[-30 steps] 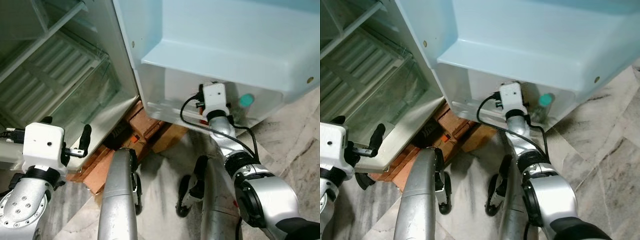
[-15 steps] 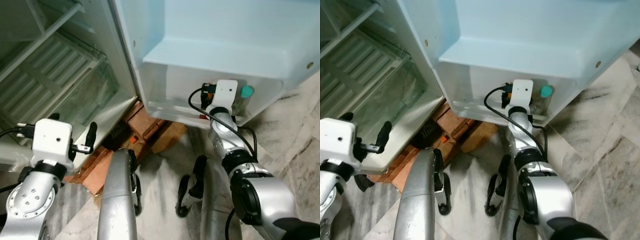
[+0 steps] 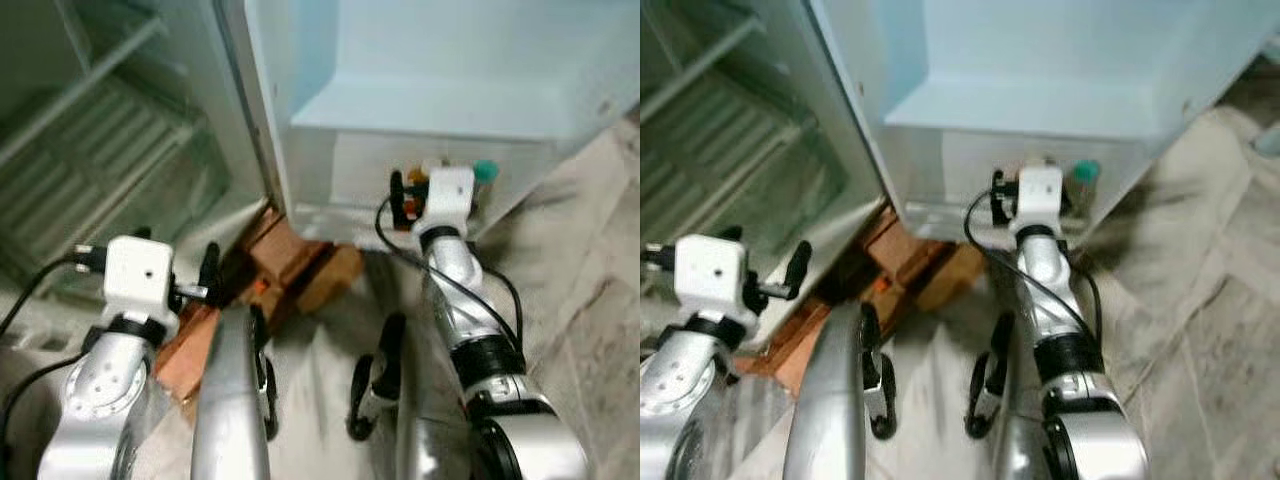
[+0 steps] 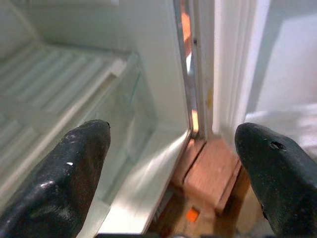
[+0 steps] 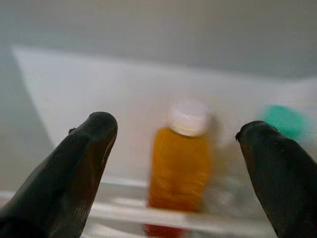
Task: Restocking fridge
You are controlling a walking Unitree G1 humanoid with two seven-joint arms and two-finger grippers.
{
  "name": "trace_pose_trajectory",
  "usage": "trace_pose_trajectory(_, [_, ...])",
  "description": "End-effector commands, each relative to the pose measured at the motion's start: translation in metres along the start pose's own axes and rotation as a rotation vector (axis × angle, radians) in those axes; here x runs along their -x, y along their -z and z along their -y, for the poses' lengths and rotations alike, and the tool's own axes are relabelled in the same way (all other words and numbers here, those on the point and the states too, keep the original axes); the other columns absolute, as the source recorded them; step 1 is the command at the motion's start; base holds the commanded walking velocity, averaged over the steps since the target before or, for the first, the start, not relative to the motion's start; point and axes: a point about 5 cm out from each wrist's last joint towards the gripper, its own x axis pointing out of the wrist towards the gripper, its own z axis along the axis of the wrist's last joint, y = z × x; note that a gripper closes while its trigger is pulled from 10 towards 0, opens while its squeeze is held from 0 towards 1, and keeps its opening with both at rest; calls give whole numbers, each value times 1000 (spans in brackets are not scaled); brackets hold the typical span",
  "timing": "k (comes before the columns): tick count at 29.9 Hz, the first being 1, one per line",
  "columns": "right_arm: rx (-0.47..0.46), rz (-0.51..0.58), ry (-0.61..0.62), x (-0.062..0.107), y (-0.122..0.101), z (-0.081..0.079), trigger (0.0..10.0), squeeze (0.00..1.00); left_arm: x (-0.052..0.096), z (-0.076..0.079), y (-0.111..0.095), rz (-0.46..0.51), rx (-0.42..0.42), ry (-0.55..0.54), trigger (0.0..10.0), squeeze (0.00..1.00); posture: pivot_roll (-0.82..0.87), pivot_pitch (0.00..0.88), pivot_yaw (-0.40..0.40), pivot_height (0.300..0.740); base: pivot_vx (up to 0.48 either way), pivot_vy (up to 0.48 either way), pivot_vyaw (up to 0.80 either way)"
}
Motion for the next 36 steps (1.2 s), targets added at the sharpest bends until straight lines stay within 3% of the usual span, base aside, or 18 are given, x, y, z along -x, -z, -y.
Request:
trace_pose_trajectory(1, [20, 19, 8, 7, -4, -1, 10000, 1000, -1, 1, 4, -2, -4, -9, 10000, 0, 227, 132, -12, 571, 0, 0, 0])
trace_pose_trajectory(9, [-65, 63, -78, 47, -4, -1, 10000, 961, -6, 3, 16, -9, 50, -64, 10000, 0, 184, 47, -34, 571, 0, 0, 0])
trace_pose_trajectory(10, [-71, 30, -102, 53, 2, -2, 10000, 314, -6, 3, 19, -12, 58, -67, 10000, 0, 173, 34, -34, 571, 0, 0, 0])
trace_pose_trajectory(11, [-68, -1, -124, 59, 7, -4, 10000, 0, -7, 5, 22, -13, 68, -67, 10000, 0, 165, 24, -33, 571, 0, 0, 0])
trace_pose_trajectory(14, [-51, 8, -155, 69, 8, -5, 10000, 0, -10, 8, 23, -4, 64, -60, 10000, 0, 153, 15, -37, 571, 0, 0, 0])
trace_pose_trajectory(16, [-95, -27, -160, 73, 11, -5, 10000, 0, -14, 9, 21, 19, 47, -51, 10000, 0, 148, 11, -41, 571, 0, 0, 0])
trace_pose_trajectory(17, [-140, -29, -164, 72, 11, -6, 10000, 0, -17, 10, 19, 31, 45, -48, 10000, 0, 140, 5, -46, 571, 0, 0, 0])
trace_pose_trajectory(22, [-148, -7, -185, 70, 8, -7, 10000, 0, -23, 10, 22, 32, 61, -56, 10000, 0, 140, 0, -58, 571, 0, 0, 0])
trace_pose_trajectory(28, [-142, -5, -227, 63, 5, -13, 10000, 0, -32, 10, 19, 61, 50, -56, 10000, 0, 145, 0, -55, 616, 0, 0, 0])
trace_pose_trajectory(36, [-142, -6, -236, 54, 3, -14, 10000, 0, -20, 3, 20, 51, 17, -70, 10000, 0, 142, 21, -51, 666, 0, 0, 0])
